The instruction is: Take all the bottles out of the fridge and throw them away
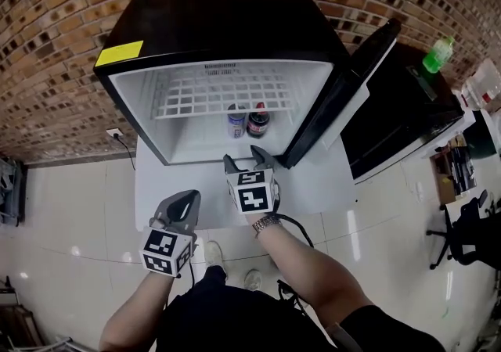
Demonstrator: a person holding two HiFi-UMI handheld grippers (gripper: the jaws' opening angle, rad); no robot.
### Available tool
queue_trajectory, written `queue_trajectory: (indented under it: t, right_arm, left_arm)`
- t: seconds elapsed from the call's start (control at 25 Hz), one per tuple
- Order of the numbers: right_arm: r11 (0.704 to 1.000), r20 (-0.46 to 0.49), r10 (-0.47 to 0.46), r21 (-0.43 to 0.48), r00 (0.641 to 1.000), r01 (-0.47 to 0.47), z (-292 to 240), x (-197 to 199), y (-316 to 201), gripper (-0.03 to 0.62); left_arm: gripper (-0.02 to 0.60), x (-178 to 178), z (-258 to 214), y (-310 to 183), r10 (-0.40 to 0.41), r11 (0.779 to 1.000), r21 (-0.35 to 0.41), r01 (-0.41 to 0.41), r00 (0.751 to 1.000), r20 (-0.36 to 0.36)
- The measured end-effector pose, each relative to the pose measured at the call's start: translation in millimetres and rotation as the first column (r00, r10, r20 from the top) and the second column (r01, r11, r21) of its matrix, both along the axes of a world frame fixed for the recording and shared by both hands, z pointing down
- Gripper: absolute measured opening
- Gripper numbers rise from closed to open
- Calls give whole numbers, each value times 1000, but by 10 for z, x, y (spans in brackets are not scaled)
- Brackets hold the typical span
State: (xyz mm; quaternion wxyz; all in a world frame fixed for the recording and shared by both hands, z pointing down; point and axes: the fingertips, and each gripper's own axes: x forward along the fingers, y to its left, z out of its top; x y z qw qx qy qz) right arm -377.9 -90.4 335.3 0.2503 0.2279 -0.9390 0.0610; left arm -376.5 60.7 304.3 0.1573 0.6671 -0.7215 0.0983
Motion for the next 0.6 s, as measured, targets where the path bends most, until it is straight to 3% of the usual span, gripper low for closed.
queue_trajectory:
  t: [0.28,0.6]
  right_arm:
    - [993,-22,111,-23,994,-112,233,-446,-362,284]
    - [974,-34,222,-34,974,-223,421,-698,-634,288]
  left_arm:
    - [3,-352,50,-102,46,999,-22,-46,999,4]
    - [3,-639,152,-145,77,996,-43,-77,997,-11]
